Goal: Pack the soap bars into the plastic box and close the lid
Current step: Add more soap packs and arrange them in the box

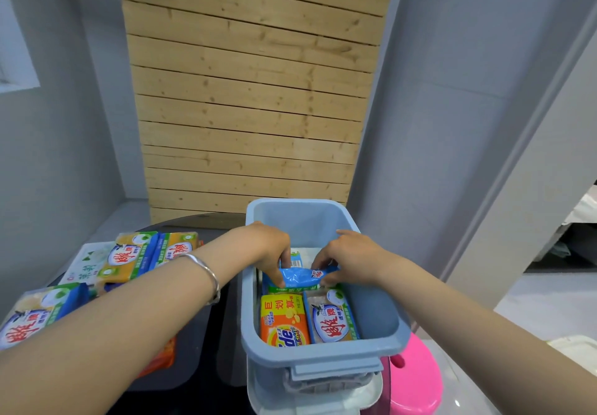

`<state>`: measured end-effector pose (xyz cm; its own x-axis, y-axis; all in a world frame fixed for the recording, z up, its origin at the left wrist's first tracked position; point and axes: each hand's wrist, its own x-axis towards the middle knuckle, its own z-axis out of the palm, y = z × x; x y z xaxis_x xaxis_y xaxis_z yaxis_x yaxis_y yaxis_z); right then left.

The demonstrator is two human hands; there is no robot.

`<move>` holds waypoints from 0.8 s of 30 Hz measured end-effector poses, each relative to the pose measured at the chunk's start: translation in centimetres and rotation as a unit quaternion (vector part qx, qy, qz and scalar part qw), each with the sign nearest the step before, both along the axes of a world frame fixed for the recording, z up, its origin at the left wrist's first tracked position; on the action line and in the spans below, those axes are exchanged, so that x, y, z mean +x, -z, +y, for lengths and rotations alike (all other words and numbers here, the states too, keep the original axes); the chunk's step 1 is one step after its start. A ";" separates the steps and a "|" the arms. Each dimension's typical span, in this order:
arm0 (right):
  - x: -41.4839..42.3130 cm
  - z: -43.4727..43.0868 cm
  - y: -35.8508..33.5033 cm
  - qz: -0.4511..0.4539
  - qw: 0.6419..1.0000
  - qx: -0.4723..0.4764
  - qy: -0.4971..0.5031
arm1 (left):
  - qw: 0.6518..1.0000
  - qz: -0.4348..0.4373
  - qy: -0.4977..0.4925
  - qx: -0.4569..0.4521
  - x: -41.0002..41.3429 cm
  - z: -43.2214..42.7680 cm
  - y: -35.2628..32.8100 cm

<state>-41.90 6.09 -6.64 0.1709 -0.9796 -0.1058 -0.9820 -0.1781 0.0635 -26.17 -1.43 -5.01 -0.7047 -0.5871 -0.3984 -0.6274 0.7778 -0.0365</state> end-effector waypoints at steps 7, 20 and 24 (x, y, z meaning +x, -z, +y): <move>0.2 -0.3 -0.2 0.005 1.000 0.021 0.008 | 0.998 -0.054 -0.010 0.017 -1.1 -0.5 0.0; 1.6 2.3 -0.8 -0.042 0.995 0.087 0.025 | 0.998 0.064 0.012 0.000 2.5 0.9 0.4; 2.3 1.8 -0.4 0.014 0.990 0.130 0.052 | 0.996 -0.057 0.040 -0.062 2.0 0.9 1.2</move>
<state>-39.59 7.86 -6.24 0.0645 -0.9309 -0.3596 -0.9944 -0.0903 0.0555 -24.13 -0.52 -6.24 -0.7056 -0.5807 -0.4062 -0.5501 0.8102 -0.2026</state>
